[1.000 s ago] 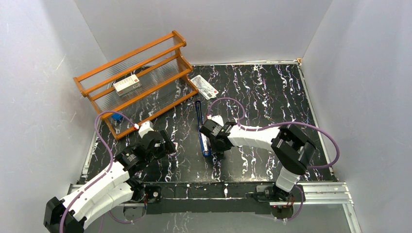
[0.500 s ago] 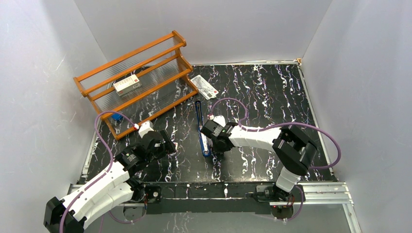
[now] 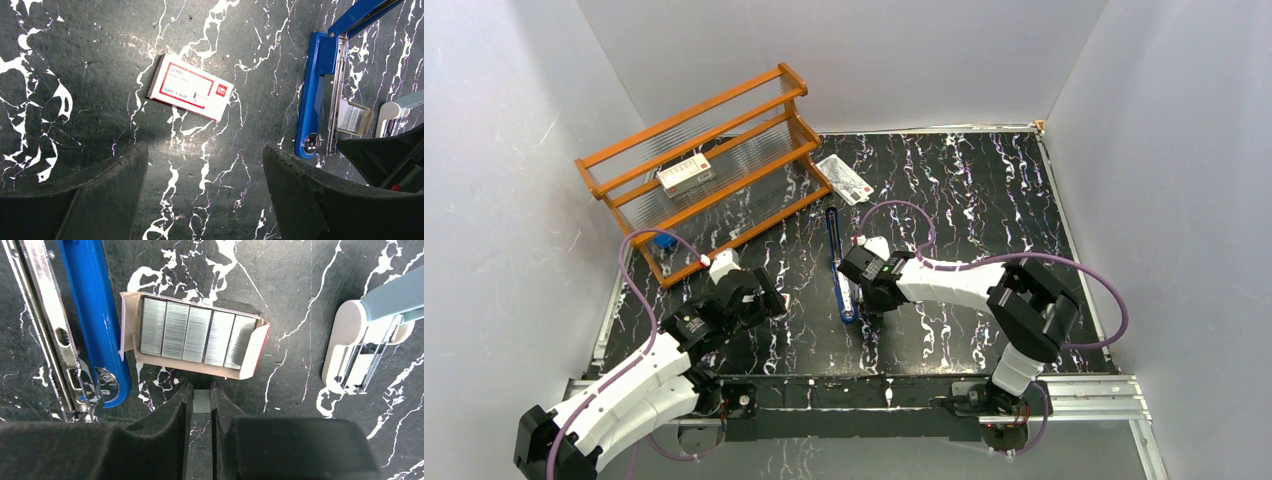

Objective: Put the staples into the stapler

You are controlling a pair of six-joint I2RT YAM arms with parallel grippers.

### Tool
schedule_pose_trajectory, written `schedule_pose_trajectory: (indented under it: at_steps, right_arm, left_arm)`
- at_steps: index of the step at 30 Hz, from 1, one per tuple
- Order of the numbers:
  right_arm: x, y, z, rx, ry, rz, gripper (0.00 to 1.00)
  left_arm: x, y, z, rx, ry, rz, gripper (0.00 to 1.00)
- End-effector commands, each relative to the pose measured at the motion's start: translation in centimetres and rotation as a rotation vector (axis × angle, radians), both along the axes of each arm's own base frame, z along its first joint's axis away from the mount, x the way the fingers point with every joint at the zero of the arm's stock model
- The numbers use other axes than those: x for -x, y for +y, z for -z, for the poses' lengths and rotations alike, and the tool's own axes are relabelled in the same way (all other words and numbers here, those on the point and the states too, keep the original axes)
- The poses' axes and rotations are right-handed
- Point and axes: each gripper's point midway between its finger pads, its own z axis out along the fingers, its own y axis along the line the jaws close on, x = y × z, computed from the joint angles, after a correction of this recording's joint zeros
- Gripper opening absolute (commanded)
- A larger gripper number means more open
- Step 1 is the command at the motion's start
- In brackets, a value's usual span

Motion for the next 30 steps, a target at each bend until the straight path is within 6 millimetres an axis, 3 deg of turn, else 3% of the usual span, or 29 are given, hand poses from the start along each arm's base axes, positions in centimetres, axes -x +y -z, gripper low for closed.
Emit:
schedule_pose_trajectory:
  at_steps: [1,10,17,23,30]
  right_arm:
    - [-1.3,0.3,-2.7,-0.061,-0.087,0.009,0.23]
    - [-3.1,2.0,-7.4,-0.2,-0.226,0.016,0.23]
    - [-5.6,5.3,-10.7,-0.302,-0.336,0.009,0.23]
    - [-6.0,7.8,-9.1,-0.261,-0.318,-0.019,0.23]
    - [-6.1,9.2,-8.2,-0.257,-0.3,-0.022,0.23]
  left_arm:
    - [-0.3,0.1,0.0,-0.001,-0.006,-0.015,0.82]
    - [0.3,-0.4,0.6,0.031,0.023,-0.006,0.82]
    - [1.1,-1.7,1.7,0.111,0.069,0.011,0.82]
    - [1.6,-2.2,2.4,0.143,0.09,0.024,0.82]
    - [1.7,-2.1,2.8,0.135,0.094,0.03,0.82]
